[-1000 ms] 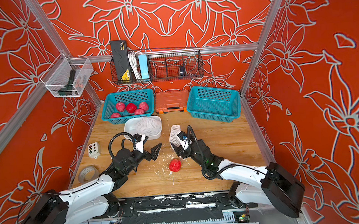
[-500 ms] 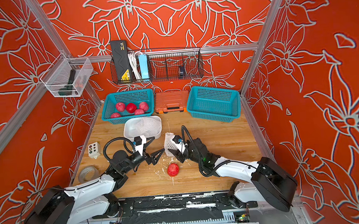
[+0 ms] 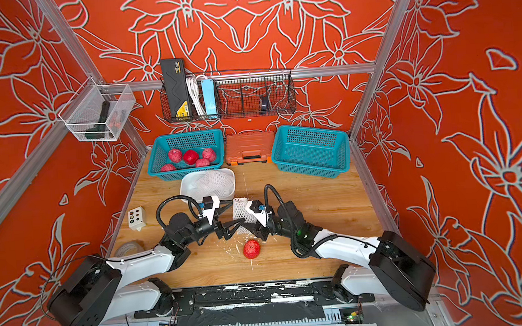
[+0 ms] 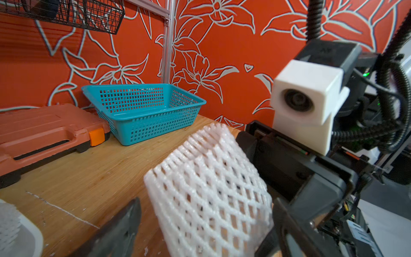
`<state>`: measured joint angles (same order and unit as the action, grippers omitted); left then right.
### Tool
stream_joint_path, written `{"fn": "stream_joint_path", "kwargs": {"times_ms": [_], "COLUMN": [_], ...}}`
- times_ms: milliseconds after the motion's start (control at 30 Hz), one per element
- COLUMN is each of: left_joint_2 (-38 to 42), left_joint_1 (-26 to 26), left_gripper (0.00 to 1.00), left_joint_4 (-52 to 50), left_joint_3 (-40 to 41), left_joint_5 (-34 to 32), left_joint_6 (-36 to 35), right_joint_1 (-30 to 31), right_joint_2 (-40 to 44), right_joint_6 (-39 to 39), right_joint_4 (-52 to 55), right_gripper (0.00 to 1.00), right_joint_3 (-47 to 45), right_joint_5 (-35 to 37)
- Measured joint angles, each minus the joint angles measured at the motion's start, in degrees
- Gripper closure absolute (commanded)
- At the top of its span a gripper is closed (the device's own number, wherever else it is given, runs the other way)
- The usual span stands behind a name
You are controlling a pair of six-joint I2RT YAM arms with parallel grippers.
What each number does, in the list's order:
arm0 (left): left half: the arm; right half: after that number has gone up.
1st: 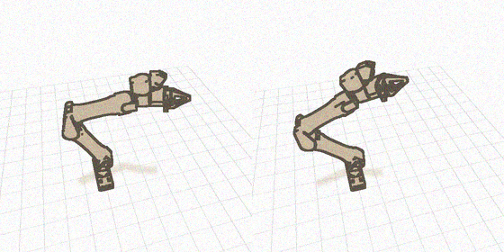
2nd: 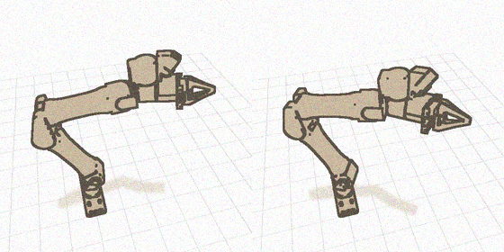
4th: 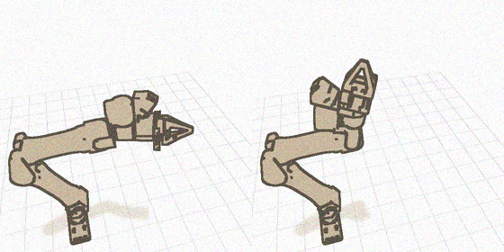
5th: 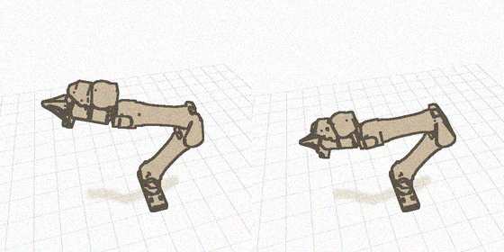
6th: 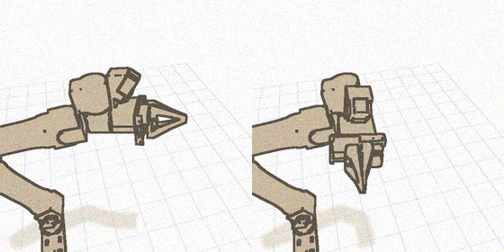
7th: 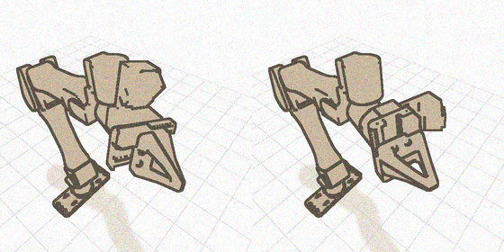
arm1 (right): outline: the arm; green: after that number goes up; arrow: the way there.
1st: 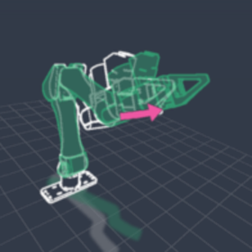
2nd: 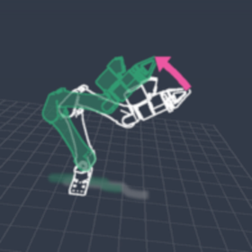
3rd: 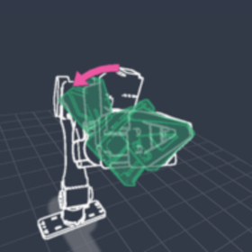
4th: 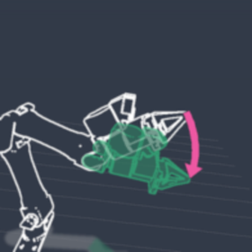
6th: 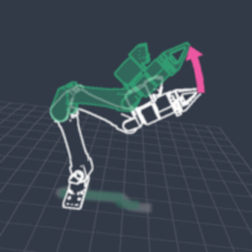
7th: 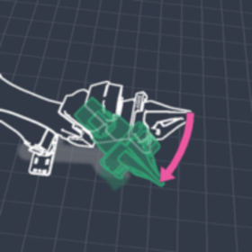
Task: Remove foam nets from apples
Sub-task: Remove the foam net from the apple.
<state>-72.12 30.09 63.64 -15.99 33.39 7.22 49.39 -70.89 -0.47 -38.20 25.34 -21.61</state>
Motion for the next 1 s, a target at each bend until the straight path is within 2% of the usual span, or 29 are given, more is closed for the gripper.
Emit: {"fn": "stream_joint_path", "kwargs": {"times_ms": [33,100,267,433,533,667,767,1000], "left_joint_2": [-0.33,-1.16,-2.58,-2.40,-2.12,-2.08,-1.81,3.26], "left_joint_1": [-0.15,-0.50,-0.90,-0.90,-0.90,-0.90,-0.90,-0.90], "left_gripper": [0.25,0.29,0.55,0.73,0.76,0.77,0.77,0.77], "left_joint_4": [0.37,1.14,1.77,2.01,1.97,1.73,0.92,-6.75], "left_joint_3": [0.00,0.00,-0.85,-1.57,-1.57,-1.57,-1.57,-3.17], "left_joint_5": [0.57,1.88,5.79,7.96,8.07,7.67,5.81,-5.55], "left_joint_6": [0.17,0.48,1.20,0.55,0.48,0.63,0.70,0.42], "right_joint_1": [0.00,0.00,0.00,0.02,0.02,0.02,0.04,0.02], "right_joint_2": [0.11,0.11,0.07,-0.31,-0.98,-1.14,-0.22,7.48], "right_joint_6": [-0.02,-0.09,-0.11,-0.07,0.24,0.96,1.51,2.12], "right_joint_4": [-0.22,-0.61,-1.44,-2.45,-2.95,-3.37,-3.45,-4.37], "right_gripper": [0.49,0.49,0.48,0.44,0.36,0.14,0.05,0.02], "right_joint_3": [-0.17,-0.20,-0.20,-0.24,-0.24,-0.24,-0.66,-4.70], "right_joint_5": [-0.26,-0.87,-1.40,-0.48,0.26,1.79,3.74,9.84]}}
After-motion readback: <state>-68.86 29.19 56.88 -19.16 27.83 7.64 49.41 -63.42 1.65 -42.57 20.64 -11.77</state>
